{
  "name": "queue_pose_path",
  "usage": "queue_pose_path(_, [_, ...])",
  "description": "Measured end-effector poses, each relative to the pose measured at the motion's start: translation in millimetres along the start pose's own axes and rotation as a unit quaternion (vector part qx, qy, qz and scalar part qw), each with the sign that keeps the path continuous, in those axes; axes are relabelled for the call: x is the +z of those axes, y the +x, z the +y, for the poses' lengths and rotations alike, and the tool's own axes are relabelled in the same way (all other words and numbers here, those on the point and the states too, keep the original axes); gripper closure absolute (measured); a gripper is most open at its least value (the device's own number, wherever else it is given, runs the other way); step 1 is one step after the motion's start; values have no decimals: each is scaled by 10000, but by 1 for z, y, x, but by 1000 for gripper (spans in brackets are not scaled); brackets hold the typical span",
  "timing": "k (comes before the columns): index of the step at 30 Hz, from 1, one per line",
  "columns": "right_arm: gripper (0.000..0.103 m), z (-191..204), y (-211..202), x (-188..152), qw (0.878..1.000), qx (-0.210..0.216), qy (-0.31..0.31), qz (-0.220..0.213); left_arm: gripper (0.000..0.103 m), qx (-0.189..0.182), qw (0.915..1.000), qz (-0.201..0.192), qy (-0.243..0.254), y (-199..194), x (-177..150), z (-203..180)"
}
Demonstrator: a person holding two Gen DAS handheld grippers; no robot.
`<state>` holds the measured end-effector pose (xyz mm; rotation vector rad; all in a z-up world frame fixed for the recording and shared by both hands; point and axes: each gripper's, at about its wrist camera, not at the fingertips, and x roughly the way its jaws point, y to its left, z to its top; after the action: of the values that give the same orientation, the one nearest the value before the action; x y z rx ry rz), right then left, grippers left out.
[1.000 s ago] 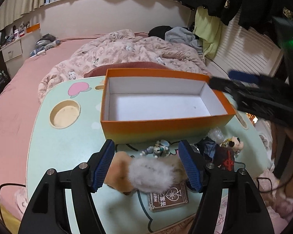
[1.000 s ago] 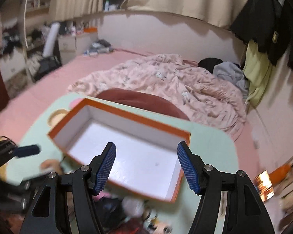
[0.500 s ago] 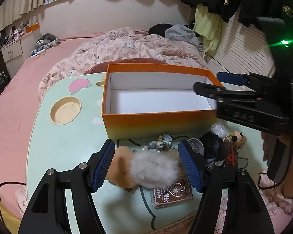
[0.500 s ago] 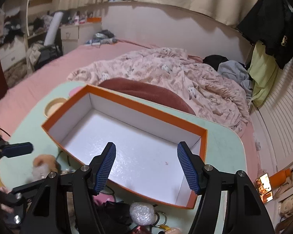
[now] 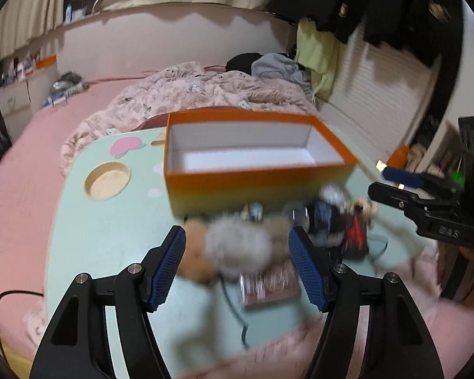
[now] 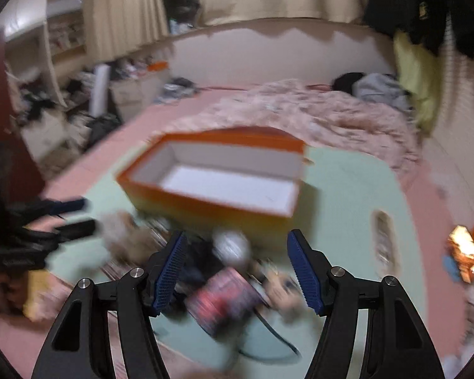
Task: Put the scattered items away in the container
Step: 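Carry the white fluffy ball out and set it beside the tan ball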
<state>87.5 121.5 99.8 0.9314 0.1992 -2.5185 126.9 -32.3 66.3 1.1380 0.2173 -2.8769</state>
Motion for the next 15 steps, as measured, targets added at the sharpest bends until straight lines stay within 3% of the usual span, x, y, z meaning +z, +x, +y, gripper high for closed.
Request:
queue_pose_path(6, [35,5,8,-41,9987,-139,-197,457,35,308,9990,283,145,11,-42,-15])
queue_pose_path(11, [23,10,12,-47,9985,-165,-346,400,35,471,9979,454,27,27,-44,-10])
queue_pose_path(15, [10,-1,21,-49,9984,182,-110,527,20,601,9970,484,-60,38,-47,-2])
